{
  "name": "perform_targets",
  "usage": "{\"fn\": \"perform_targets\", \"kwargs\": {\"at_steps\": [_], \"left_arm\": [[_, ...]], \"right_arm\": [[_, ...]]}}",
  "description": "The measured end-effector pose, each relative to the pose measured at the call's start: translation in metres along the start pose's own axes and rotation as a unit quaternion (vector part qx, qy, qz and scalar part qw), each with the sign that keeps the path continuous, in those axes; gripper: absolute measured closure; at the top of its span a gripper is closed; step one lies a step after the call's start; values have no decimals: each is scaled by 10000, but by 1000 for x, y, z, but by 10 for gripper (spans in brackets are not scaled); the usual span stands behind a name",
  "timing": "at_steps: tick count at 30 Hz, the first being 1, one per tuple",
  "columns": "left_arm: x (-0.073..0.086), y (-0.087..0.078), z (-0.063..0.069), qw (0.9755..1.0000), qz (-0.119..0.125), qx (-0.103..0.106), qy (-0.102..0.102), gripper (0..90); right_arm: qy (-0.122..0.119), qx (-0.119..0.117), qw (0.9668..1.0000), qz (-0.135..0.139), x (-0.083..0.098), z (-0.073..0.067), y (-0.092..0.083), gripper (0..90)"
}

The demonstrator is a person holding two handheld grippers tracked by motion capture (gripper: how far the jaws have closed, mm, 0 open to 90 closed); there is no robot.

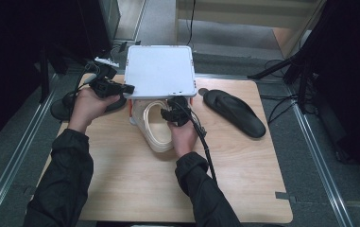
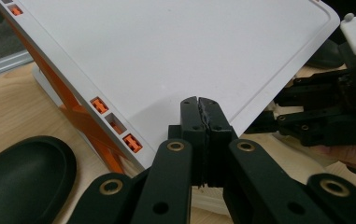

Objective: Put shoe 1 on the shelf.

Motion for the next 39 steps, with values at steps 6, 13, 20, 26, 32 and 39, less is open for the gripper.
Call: {"fn": "perform_targets", "kwargs": {"at_steps": [6, 13, 20, 26, 32, 39], "left_arm": [[0, 0, 0, 10000, 22, -3, -7, 900], [0, 0, 0, 10000, 22, 2, -2, 900], [1, 0, -1, 10000, 28, 11, -5, 900], [1, 0, -1, 10000, 30, 13, -8, 900], [1, 0, -1, 10000, 38, 28, -11, 900], [2, 0, -1, 10000, 47, 13, -34, 900]], "right_arm": [[131, -34, 9999, 21, 2, 3, 7, 672], [119, -227, 9996, -98, 4, 6, 4, 628], [147, -331, 9993, -112, 5, 6, -1, 580], [135, -460, 9987, -171, 6, 9, -16, 564], [93, -595, 9980, -193, 10, 14, -36, 609], [-61, -752, 9970, -152, 15, 12, -56, 675]]}}
Point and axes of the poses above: each handheld gripper's, and its own axes: y roughly forward along the jaws, x roughly out of its underside, z roughly to its right, the point moved 1 cm from there along y, roughly forward along the jaws, and after that the axes turned 7 degrees about y, right-handed, at the moved point
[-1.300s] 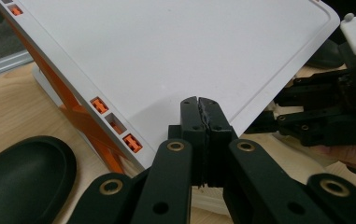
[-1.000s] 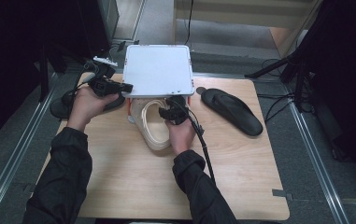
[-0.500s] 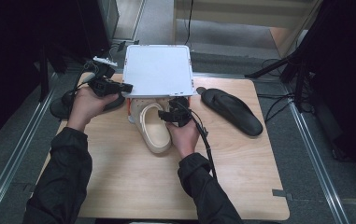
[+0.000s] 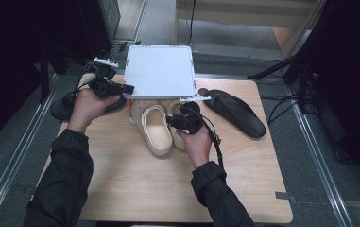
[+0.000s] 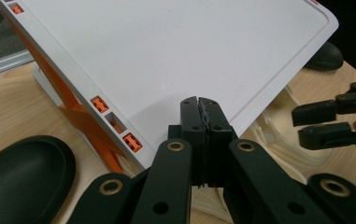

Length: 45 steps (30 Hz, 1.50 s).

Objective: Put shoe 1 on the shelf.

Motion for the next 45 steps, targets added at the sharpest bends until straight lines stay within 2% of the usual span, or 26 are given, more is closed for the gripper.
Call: {"fn": "perform_targets", "kwargs": {"at_steps": [2, 7, 12, 19, 32, 39, 45], "left_arm": [[0, 0, 0, 10000, -8, -7, 22, 900], [0, 0, 0, 10000, -1, 8, -9, 900], [0, 0, 0, 10000, -1, 11, -6, 900], [0, 0, 0, 10000, 2, 24, -5, 899], [0, 0, 0, 10000, 8, 21, 8, 898], [0, 0, 1, 10000, 18, 15, 15, 898], [1, 0, -1, 10000, 16, 29, -7, 898]], "right_arm": [[-127, -68, 9999, 12, 3, -4, -9, 719], [-221, -252, 9994, 14, 9, -8, -18, 788], [-380, -566, 9977, -28, 21, -14, -28, 900], [-580, -585, 9966, -14, 42, -17, -33, 900], [-731, -671, 9950, -86, 82, -17, -29, 900], [-782, -678, 9945, -144, 95, -14, -24, 900], [-784, -610, 9946, -306, 105, -11, -15, 900]]}}
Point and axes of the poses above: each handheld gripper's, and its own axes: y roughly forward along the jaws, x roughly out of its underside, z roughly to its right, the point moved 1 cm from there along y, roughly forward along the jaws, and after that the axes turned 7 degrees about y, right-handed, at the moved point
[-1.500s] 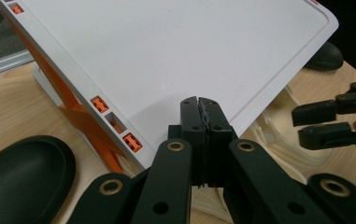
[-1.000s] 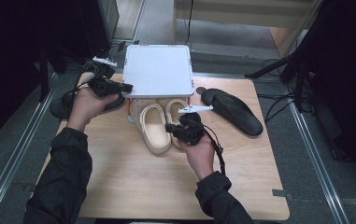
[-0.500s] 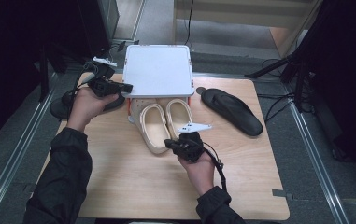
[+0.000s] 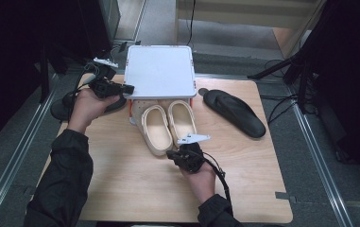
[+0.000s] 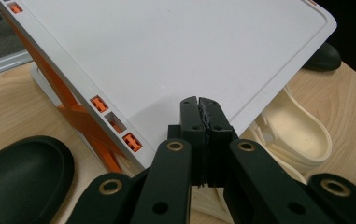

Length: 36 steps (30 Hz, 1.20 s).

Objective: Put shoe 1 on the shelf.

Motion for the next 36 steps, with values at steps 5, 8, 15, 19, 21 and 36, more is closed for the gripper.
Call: {"fn": "perform_targets", "kwargs": {"at_steps": [5, 8, 15, 19, 21, 36], "left_arm": [[0, 0, 1, 10000, -1, 5, 3, 898], [0, 0, 0, 10000, 4, -2, -1, 898], [0, 0, 0, 10000, 7, 21, -38, 898], [0, 0, 0, 10000, 4, 23, -47, 897], [0, 0, 1, 10000, 2, 11, -48, 897], [0, 0, 1, 10000, -3, 63, -43, 897]], "right_arm": [[21, 63, 9999, -131, 4, 3, 9, 900], [45, 77, 9998, -159, 4, 4, 13, 900], [23, 142, 9998, -168, -4, 4, 19, 900], [22, 149, 9998, -158, -9, 1, 20, 900], [17, 127, 9998, -158, -12, 0, 21, 900], [16, 155, 9998, -153, -35, -7, 34, 900]]}}
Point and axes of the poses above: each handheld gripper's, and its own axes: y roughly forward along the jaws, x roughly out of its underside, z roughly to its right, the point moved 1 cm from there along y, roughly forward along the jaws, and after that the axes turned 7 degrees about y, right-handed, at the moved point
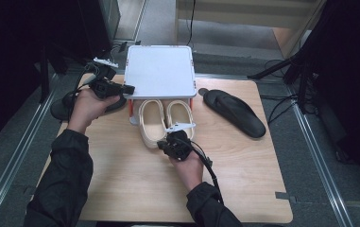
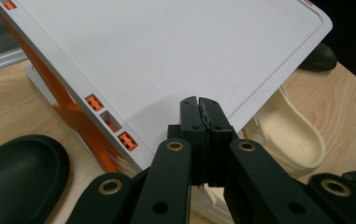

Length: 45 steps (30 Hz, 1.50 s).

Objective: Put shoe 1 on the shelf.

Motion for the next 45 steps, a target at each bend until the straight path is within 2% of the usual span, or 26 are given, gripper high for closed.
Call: {"fn": "perform_targets", "kwargs": {"at_steps": [2, 7, 20, 26, 31, 34, 36, 39, 45], "left_arm": [[0, 0, 0, 10000, 2, 2, -4, 897], [0, 0, -1, 10000, 3, 29, -9, 897], [0, 0, -1, 10000, -1, 20, -6, 897], [1, 0, -1, 10000, 16, 33, 10, 892], [0, 0, 0, 10000, 15, 8, 24, 892], [0, 0, 0, 10000, 19, -1, 21, 892], [0, 0, 0, 10000, 14, 4, 19, 892], [0, 0, 0, 10000, 20, 0, 22, 892], [0, 0, 0, 10000, 18, -1, 29, 890]], "right_arm": [[1, 39, 10000, 3, -3, -1, 4, 900], [202, 34, 9998, 5, -11, 1, 14, 900], [262, 164, 9995, -86, -32, -2, 32, 900], [323, 133, 9994, -87, -38, -2, 38, 900], [276, 238, 9993, -69, -45, -2, 43, 900], [392, 277, 9988, -38, -51, 1, 48, 900], [386, 272, 9989, -30, -52, 2, 49, 900], [337, 451, 9984, 1, -57, 3, 52, 900], [371, 524, 9979, 35, -67, 4, 62, 900]]}}
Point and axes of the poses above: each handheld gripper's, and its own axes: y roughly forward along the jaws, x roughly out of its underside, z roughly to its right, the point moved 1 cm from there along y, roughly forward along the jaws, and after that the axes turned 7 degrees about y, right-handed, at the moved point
